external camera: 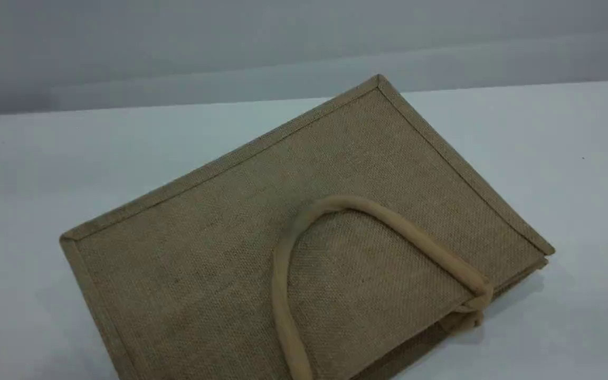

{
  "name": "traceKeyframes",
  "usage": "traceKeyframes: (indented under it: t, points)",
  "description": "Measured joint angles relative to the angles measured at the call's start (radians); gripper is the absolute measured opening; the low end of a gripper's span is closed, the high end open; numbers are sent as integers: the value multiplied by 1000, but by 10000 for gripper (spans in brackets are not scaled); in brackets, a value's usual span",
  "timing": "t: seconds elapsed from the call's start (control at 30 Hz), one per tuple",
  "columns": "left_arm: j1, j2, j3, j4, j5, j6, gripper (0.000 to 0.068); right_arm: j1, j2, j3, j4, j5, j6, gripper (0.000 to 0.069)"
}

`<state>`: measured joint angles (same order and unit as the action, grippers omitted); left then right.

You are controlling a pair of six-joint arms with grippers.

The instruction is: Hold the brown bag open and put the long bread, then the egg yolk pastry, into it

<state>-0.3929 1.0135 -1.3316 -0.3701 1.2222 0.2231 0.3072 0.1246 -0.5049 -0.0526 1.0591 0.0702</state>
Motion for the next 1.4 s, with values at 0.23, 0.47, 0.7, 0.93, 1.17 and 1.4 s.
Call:
traceKeyframes:
  t: [0.23, 0.47, 0.7, 0.93, 1.17, 1.4]
  points:
    - [0, -369, 358, 188, 0, -136, 356, 0, 0, 0, 0, 2, 3, 551]
    - [0, -705, 614, 395, 0, -260, 356, 0, 0, 0, 0, 4, 3, 551]
    - [0, -858, 778, 359, -137, -259, 356, -14, -22, 0, 0, 5, 1, 551]
    - [1, -856, 830, 363, -147, -258, 356, -214, -75, 0, 0, 5, 3, 551]
    - [1, -856, 828, 363, -142, -258, 356, -289, -127, -1, 0, 8, 3, 551]
    - [11, -877, 828, 363, -142, -258, 356, -289, -125, -1, 3, 7, 1, 551]
